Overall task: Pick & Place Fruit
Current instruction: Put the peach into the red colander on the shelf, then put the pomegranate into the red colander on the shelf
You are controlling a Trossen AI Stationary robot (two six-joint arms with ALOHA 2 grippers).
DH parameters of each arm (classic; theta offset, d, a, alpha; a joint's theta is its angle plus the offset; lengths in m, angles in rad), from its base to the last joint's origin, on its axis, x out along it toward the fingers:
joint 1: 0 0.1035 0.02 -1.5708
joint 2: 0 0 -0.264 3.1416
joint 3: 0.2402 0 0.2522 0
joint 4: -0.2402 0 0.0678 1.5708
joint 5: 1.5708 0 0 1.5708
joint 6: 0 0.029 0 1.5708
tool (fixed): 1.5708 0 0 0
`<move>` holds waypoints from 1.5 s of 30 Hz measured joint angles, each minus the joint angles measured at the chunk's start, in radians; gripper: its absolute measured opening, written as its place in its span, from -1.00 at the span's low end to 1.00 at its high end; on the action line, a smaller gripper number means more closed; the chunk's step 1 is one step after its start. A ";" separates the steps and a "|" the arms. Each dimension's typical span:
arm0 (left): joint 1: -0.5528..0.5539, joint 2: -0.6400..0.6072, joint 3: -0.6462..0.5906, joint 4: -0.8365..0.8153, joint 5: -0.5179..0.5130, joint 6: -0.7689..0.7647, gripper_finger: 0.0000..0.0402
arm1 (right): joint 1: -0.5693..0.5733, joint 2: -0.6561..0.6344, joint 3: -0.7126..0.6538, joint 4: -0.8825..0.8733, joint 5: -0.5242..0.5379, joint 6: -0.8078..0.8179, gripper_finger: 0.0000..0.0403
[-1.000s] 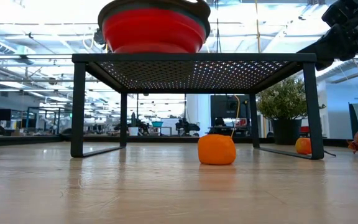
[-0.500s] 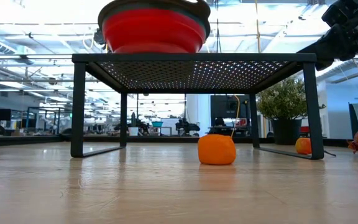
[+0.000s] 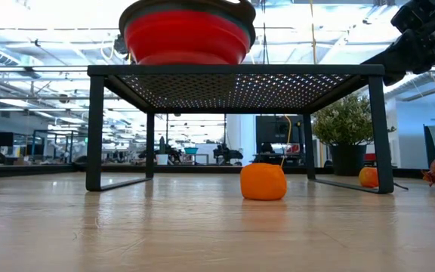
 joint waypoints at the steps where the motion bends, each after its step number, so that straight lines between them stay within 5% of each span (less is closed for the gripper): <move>1: 0.005 -0.011 0.000 -0.001 0.000 0.039 0.12 | 0.000 0.000 0.000 0.000 0.000 0.000 -1.00; 16: 0.077 -0.062 -0.022 -0.002 0.001 0.214 -0.11 | 0.000 0.000 0.000 0.000 0.000 0.000 -1.00; 25: 0.073 -0.060 -0.149 -0.007 0.001 0.057 -0.11 | 0.000 0.000 0.000 0.000 0.000 0.026 -1.00; 39: 0.039 -0.060 -0.161 -0.013 0.002 -0.014 -0.11 | 0.000 0.000 0.000 0.000 0.000 0.056 -1.00; 45: 0.035 -0.061 -0.161 -0.261 0.014 -0.335 -0.11 | 0.000 0.000 0.000 0.000 0.000 0.056 -1.00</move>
